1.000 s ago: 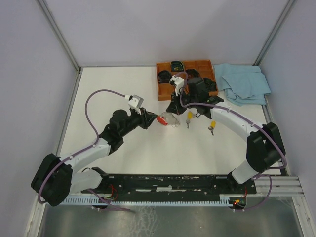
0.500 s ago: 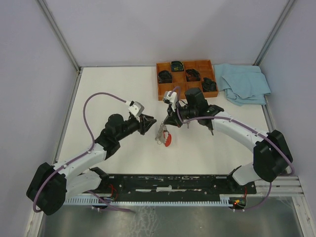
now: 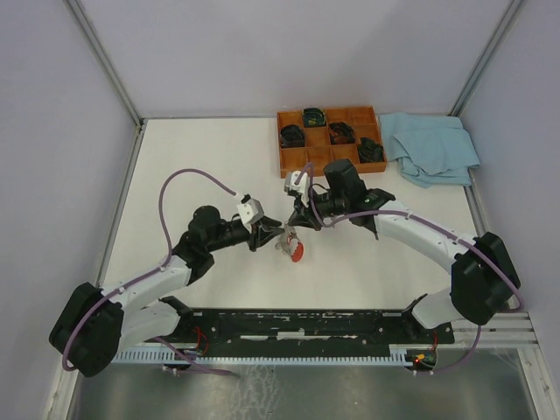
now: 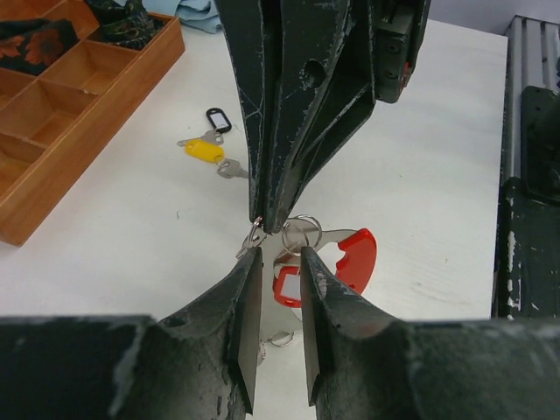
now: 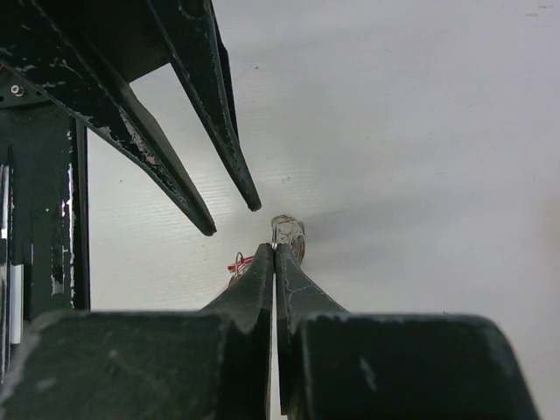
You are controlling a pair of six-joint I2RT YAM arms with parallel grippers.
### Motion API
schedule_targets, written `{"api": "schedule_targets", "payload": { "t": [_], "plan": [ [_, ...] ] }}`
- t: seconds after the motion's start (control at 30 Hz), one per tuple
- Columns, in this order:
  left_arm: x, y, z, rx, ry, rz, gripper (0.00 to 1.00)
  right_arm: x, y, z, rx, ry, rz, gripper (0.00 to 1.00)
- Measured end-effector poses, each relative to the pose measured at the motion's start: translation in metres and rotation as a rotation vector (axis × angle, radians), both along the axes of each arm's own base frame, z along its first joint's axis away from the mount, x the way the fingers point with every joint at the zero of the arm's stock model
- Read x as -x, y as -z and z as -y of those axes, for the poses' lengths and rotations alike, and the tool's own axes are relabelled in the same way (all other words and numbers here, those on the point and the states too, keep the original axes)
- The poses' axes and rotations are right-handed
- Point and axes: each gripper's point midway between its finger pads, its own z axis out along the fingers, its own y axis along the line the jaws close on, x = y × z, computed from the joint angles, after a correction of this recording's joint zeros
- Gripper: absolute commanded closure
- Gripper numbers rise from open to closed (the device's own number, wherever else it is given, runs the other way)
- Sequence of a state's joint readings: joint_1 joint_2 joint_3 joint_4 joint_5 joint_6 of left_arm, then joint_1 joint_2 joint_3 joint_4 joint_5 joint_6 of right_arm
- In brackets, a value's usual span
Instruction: Put the keys on the keyring
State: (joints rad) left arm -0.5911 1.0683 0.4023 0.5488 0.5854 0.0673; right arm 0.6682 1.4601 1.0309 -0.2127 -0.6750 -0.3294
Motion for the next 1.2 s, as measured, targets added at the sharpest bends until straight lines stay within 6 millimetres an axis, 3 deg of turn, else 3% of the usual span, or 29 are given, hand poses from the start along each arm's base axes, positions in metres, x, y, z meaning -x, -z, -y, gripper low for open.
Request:
{"api": "schedule_targets", "payload": {
  "t": [0.37, 0.83, 1.2],
  "plan": [
    [0.013, 0.012, 0.009, -0.033, 0.126, 0.025, 0.73, 0.016, -0.004, 0.003, 0.036, -0.059, 0.055, 0.99],
    [0.006, 0.006, 0.01, -0.053, 0.119, 0.073, 0.69, 0.023, -0.004, 0.004, 0.071, -0.097, 0.104, 0.99],
    [0.011, 0.002, 0.015, -0.048, 0.177, 0.075, 0.74, 0.028, -0.004, 0.003, 0.083, -0.12, 0.114, 0.99]
  ]
}}
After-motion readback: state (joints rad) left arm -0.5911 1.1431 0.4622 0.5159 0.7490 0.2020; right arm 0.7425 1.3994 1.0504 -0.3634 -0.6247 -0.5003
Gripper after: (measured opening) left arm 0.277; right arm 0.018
